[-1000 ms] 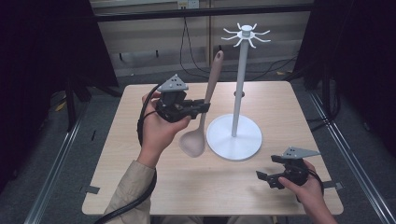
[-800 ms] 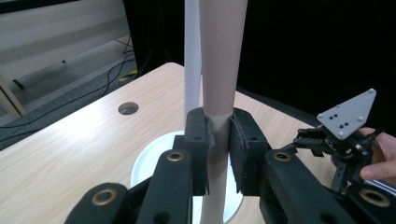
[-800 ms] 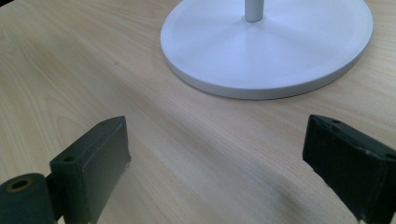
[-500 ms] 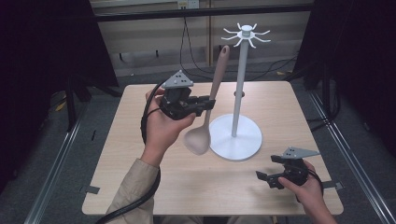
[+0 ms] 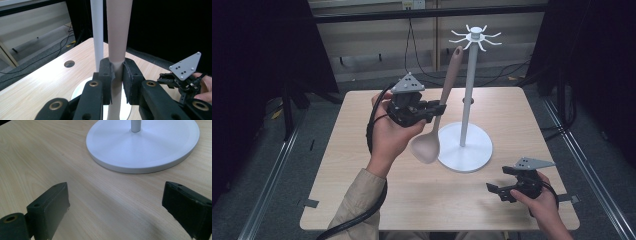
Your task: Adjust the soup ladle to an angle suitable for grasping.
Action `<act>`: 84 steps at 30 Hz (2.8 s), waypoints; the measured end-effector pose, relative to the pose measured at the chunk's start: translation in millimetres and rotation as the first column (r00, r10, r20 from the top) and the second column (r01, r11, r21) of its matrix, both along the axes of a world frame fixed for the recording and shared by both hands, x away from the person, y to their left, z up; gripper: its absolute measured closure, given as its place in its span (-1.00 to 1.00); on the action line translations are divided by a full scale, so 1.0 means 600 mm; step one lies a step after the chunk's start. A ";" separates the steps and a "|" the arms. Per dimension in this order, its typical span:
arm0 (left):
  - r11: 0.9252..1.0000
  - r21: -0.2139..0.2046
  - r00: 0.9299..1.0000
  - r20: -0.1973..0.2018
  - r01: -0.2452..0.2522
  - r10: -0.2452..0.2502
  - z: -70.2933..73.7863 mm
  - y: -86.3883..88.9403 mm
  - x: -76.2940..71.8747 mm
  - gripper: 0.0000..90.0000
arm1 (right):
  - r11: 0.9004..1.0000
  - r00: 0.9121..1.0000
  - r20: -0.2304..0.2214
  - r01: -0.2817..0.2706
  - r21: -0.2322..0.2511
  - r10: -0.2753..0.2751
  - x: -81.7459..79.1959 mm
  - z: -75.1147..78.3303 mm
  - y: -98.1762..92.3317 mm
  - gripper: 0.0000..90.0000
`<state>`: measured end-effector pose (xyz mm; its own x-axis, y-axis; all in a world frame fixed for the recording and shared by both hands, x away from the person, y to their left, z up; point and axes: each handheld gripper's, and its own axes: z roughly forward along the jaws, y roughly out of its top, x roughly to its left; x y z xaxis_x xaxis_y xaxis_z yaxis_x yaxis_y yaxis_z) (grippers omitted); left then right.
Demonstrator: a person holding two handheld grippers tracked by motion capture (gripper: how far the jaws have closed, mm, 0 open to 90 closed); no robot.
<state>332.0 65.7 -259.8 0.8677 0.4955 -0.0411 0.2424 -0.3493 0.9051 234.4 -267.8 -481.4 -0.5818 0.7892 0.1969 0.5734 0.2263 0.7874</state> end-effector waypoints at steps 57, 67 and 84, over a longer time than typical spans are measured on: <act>0.998 0.002 0.998 0.018 -0.056 0.056 -0.018 -0.038 0.020 0.74 | 1.000 1.000 -0.001 -0.006 0.005 0.006 -0.001 0.001 0.001 -0.85; 0.998 -0.001 0.998 0.014 -0.067 0.067 -0.016 -0.044 0.020 0.74 | 1.000 1.000 0.000 -0.007 0.007 0.007 0.000 0.000 0.001 -0.85; 0.999 -0.011 0.998 0.018 -0.053 0.053 -0.026 -0.047 0.026 0.73 | 1.000 1.000 -0.002 -0.007 0.006 0.007 -0.001 0.001 0.001 -0.85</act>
<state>347.3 37.6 -275.6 0.8406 0.5407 -0.0306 0.2435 -0.3269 0.9132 234.0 -267.5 -480.7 -0.5866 0.7840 0.2030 0.5737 0.2254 0.7874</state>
